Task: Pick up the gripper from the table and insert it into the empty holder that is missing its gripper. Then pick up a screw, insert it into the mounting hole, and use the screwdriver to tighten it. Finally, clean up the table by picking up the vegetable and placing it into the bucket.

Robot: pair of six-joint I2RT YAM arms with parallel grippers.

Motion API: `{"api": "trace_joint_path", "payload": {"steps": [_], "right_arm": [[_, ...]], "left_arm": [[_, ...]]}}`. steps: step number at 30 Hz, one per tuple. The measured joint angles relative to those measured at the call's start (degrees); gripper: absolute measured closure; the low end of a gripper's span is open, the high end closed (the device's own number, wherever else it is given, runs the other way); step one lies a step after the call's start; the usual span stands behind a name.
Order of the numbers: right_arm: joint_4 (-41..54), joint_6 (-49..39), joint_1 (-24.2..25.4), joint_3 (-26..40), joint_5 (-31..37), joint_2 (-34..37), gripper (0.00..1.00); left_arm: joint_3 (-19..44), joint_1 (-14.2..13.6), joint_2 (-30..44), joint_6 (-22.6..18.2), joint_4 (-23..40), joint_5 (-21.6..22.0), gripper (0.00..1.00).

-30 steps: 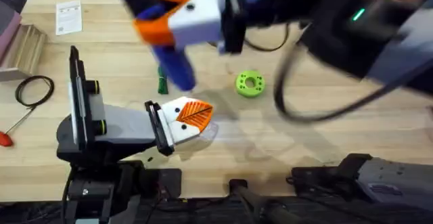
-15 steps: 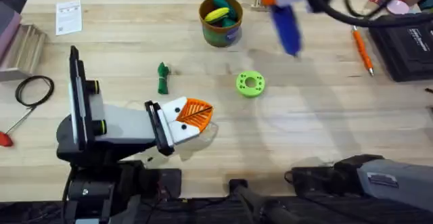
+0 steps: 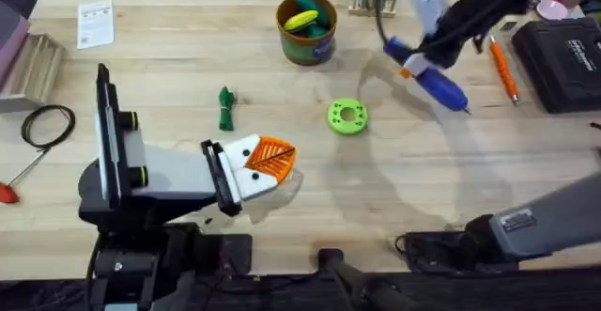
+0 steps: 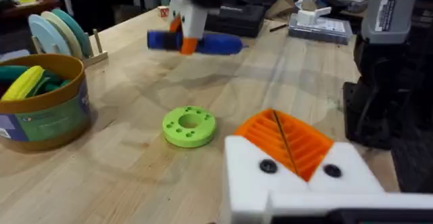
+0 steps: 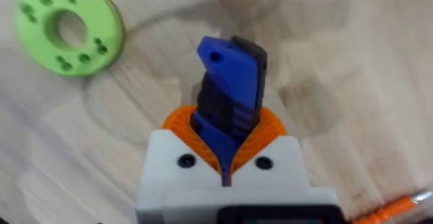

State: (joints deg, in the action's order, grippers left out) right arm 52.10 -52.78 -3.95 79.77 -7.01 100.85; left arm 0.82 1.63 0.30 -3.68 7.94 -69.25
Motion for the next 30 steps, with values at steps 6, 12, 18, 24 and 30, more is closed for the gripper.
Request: {"api": "trace_joint_path", "payload": {"steps": [6,12,18,24,30], "right_arm": [[-1.3,-1.5,0.0,0.0,3.9,8.5,0.977],[-1.6,-1.7,0.0,0.1,4.8,10.9,0.976],[-1.4,0.2,0.0,0.2,4.9,10.5,0.197],[-1.3,6.0,-0.1,0.2,-1.7,3.1,0.011],[-1.3,16.0,-0.2,0.6,-4.5,-12.3,0.01]], "left_arm": [[0.0,0.0,0.0,0.0,0.0,0.0,0.991],[0.0,0.0,0.0,0.0,0.0,0.0,0.991],[0.0,0.0,0.0,0.0,0.0,0.0,0.991],[0.0,0.0,0.0,-0.2,0.0,0.0,0.326],[0.0,0.0,0.0,0.0,0.0,0.0,0.015]]}}
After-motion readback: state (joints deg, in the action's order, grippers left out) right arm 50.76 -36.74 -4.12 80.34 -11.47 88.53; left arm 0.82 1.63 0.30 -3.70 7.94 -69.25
